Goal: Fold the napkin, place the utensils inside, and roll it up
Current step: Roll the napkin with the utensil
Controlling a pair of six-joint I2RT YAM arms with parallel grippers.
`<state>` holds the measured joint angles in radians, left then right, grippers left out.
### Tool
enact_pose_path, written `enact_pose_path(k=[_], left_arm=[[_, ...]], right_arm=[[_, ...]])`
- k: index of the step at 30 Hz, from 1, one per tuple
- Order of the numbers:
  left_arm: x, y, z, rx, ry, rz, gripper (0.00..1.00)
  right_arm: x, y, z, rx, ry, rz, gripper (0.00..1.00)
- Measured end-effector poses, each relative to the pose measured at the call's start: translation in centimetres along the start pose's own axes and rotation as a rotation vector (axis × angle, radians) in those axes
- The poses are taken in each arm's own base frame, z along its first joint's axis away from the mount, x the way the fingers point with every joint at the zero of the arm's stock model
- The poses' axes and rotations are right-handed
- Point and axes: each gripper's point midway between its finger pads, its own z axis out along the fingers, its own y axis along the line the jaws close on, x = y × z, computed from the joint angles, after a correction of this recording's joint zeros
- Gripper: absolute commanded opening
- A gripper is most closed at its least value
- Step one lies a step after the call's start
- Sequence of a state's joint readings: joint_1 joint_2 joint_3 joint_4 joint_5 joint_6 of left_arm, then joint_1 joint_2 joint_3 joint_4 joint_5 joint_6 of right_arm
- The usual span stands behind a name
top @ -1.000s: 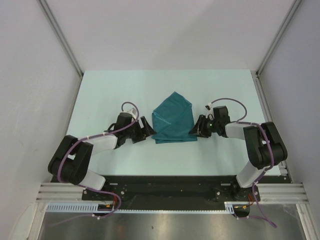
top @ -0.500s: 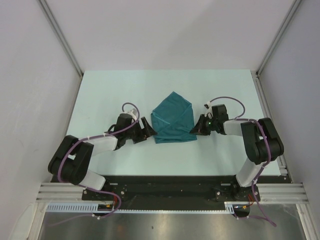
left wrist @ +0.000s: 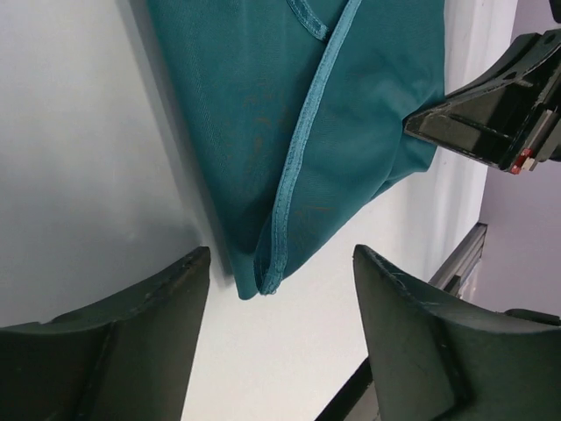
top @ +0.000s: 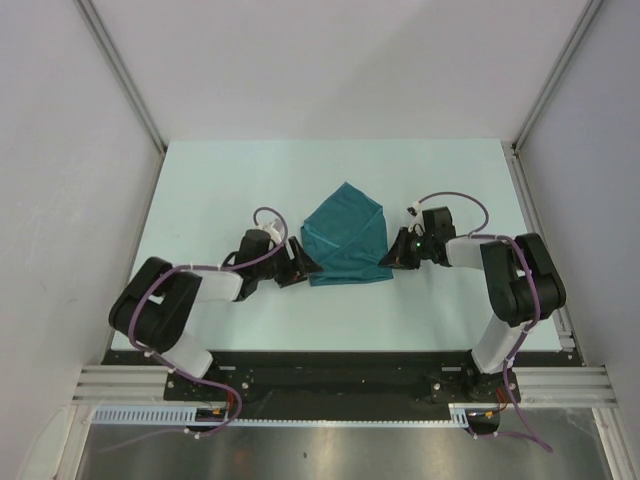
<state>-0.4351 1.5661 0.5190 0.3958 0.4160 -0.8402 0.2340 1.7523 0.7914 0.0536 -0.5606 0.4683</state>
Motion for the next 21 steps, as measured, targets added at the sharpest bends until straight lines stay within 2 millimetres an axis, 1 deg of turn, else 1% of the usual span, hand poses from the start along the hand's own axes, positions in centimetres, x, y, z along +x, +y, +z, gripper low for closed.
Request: enact_pose_path(k=[2, 3, 5, 7, 11, 12, 14, 15, 16, 19, 20, 21], left_arm=[[0.1, -0.1, 0.3, 0.012, 0.003, -0.008, 0.61], [0.1, 0.0, 0.5, 0.011, 0.004, -0.013, 0.55], [0.2, 0.1, 0.8, 0.011, 0.005, -0.015, 0.52], [0.4, 0.3, 1.0, 0.01, 0.01, -0.022, 0.45], [0.6, 0.4, 1.3, 0.008, 0.009, -0.023, 0.37], [0.6, 0.4, 1.4, 0.009, 0.009, -0.022, 0.32], [0.8, 0.5, 1.6, 0.009, 0.009, -0.023, 0.26], [0.9, 0.6, 1.6, 0.009, 0.01, -0.026, 0.19], [1.0, 0.7, 1.7, 0.006, 0.012, -0.028, 0.15], [1.1, 0.8, 1.7, 0.001, 0.012, -0.036, 0.07], [1.1, 0.9, 1.7, 0.001, 0.012, -0.037, 0.0], [1.1, 0.9, 1.8, 0.0, 0.013, -0.039, 0.0]], right_arm=[[0.0, 0.0, 0.0, 0.001, 0.003, 0.002, 0.03], [0.0, 0.0, 0.0, 0.0, 0.004, 0.003, 0.03], [0.0, 0.0, 0.0, -0.001, 0.007, 0.005, 0.03], [0.0, 0.0, 0.0, 0.0, 0.01, 0.006, 0.03], [0.0, 0.0, 0.0, 0.002, 0.016, 0.01, 0.03], [0.0, 0.0, 0.0, 0.001, 0.018, 0.011, 0.03], [0.0, 0.0, 0.1, -0.001, 0.022, 0.013, 0.02], [0.1, 0.0, 0.1, -0.002, 0.024, 0.015, 0.02], [0.1, 0.0, 0.1, -0.005, 0.027, 0.016, 0.02], [0.1, 0.0, 0.1, -0.007, 0.03, 0.019, 0.03], [0.1, 0.0, 0.1, -0.006, 0.03, 0.019, 0.05], [0.1, 0.0, 0.1, -0.006, 0.031, 0.019, 0.06]])
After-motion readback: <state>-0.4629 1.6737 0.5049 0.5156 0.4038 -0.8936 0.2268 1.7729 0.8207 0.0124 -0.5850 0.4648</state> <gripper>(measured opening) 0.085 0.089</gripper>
